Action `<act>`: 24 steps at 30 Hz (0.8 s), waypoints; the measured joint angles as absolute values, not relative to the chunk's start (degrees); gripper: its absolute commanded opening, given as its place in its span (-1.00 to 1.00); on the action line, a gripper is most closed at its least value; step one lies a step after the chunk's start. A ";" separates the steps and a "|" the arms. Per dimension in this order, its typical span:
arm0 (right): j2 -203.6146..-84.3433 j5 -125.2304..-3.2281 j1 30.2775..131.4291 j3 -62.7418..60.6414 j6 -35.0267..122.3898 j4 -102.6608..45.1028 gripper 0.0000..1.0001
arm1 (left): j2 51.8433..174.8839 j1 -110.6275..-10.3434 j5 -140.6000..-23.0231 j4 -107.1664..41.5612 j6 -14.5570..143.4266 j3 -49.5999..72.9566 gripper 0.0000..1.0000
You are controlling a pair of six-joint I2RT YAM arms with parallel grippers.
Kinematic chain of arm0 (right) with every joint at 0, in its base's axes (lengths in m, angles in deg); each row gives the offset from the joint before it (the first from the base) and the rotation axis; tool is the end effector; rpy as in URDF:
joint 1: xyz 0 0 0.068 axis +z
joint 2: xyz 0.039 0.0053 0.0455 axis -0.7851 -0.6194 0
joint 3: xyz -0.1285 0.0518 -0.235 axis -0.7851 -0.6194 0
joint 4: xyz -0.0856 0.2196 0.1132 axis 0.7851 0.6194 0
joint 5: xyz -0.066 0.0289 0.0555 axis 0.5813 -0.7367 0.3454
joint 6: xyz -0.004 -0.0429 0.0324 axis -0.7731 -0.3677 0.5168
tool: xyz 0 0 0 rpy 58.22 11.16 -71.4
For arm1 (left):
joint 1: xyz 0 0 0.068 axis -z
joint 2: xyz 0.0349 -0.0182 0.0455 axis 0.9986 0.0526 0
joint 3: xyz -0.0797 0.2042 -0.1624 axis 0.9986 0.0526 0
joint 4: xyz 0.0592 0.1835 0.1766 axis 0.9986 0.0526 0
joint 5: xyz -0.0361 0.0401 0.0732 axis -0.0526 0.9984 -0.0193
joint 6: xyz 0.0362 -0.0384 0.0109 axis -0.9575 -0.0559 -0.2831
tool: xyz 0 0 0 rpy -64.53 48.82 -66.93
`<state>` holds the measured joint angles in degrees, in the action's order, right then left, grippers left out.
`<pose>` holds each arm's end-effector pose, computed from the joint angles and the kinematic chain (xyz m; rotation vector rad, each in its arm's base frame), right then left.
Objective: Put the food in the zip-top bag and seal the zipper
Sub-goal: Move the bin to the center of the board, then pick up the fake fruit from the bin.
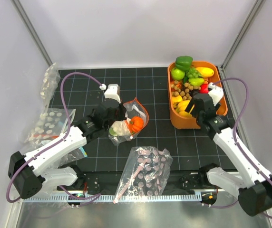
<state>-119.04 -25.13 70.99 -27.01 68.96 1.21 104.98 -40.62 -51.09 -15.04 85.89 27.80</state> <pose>0.2010 0.0506 0.3018 0.5254 2.0453 -0.0795 0.1922 -0.1821 0.3209 -0.0115 2.0316 -0.4869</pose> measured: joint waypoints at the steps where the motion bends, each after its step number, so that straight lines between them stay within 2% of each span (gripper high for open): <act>1: -121.00 -25.63 70.56 -25.29 68.31 1.37 0.55 | 104.98 -40.62 -51.09 -15.04 85.89 27.80 -1.00; 7: -134.47 -29.43 69.18 -15.15 65.69 -1.08 0.70 | 104.98 -40.62 -51.11 -15.04 85.89 27.80 -1.00; 16: -153.24 -29.28 68.02 2.30 63.35 -1.76 0.72 | 104.96 -40.62 -51.14 -15.04 85.87 27.80 -1.00; 20: -159.39 -28.16 66.38 6.25 63.02 -1.89 0.73 | 104.96 -40.62 -51.18 -15.04 85.87 27.80 -1.00; 23: -163.28 -27.84 64.85 7.30 62.89 -1.95 0.63 | 104.96 -40.62 -51.18 -15.02 85.87 27.80 -0.99; 24: -164.65 -27.79 64.31 7.34 62.84 -1.95 0.42 | 104.96 -40.62 -51.18 -15.04 85.87 27.80 -1.00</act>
<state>-164.65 -27.79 64.31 7.34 62.84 -1.95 104.96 -40.62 -51.18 -15.04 85.87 27.80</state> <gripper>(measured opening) 0.839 0.021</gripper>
